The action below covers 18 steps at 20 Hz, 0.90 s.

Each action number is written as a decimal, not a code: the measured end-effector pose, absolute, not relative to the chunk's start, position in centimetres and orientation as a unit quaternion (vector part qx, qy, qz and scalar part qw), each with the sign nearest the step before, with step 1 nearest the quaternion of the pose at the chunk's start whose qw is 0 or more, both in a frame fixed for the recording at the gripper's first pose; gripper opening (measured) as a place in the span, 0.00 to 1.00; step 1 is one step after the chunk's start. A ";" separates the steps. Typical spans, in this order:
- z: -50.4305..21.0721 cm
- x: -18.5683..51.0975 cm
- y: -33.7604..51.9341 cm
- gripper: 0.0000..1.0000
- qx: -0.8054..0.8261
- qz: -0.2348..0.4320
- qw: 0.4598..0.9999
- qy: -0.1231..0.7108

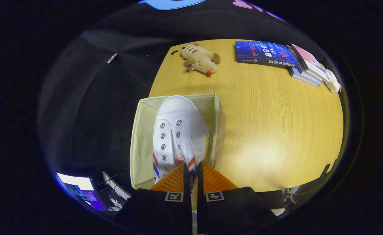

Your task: Open the storage box then place both shoes into the box .Put the left shoe in first, then the right shoe, with the right side of both shoes facing outward in a uniform manner.

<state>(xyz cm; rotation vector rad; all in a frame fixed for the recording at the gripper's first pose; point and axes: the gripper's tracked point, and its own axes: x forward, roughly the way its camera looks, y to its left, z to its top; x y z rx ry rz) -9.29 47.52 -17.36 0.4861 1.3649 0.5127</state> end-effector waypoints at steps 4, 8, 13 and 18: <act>-16.3 -7.7 47.6 0.65 0.247 0.234 0.730 0.592; -15.6 -7.4 46.4 0.99 0.244 0.243 0.746 0.571; -13.8 -6.1 44.2 0.99 0.258 0.253 0.780 0.511; -11.7 -3.0 38.1 0.99 0.245 0.228 0.841 0.425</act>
